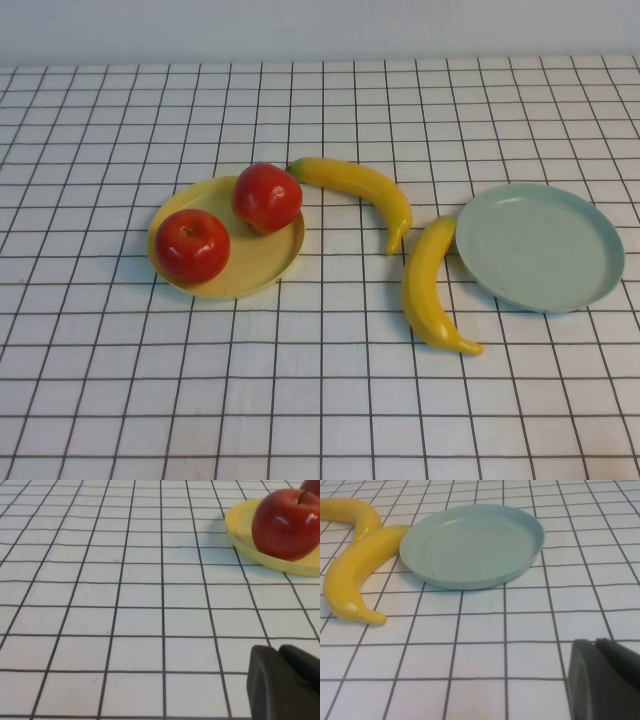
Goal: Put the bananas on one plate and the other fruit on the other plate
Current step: Put another type of fruit in the right plate
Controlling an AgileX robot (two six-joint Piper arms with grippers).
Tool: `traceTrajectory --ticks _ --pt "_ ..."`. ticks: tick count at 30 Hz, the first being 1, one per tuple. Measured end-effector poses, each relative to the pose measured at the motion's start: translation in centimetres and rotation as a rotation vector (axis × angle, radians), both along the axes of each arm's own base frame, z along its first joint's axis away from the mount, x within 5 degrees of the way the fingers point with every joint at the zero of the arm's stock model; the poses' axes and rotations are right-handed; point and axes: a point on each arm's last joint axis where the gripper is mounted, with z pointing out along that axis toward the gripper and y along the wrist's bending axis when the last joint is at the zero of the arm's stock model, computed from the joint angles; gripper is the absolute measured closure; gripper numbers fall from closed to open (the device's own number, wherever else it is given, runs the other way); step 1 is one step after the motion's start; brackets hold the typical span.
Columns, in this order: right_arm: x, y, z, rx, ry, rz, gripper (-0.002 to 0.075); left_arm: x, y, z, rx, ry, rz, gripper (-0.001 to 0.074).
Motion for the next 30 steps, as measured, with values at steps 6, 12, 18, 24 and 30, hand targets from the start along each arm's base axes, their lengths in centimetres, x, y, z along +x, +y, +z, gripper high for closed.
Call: traceTrajectory --ticks 6,12,18,24,30 --pt "0.0 0.0 0.0 0.0 0.0 0.0 0.0742 0.0 -0.03 0.0 -0.008 0.001 -0.001 0.0736" --pt "0.0 0.0 0.0 0.0 0.0 0.0 0.0742 0.0 -0.03 0.0 -0.008 0.001 -0.001 0.0736" --pt "0.0 0.0 0.0 0.0 0.0 0.0 0.0742 0.0 -0.03 0.0 -0.01 0.001 -0.001 0.0736" --pt "0.0 0.0 0.0 0.0 0.0 0.0 0.0742 0.0 -0.03 0.0 -0.01 0.001 -0.001 0.0736" --pt "0.0 0.06 0.01 0.017 0.001 0.001 0.0742 -0.01 -0.03 0.01 -0.01 -0.002 -0.001 0.0737"
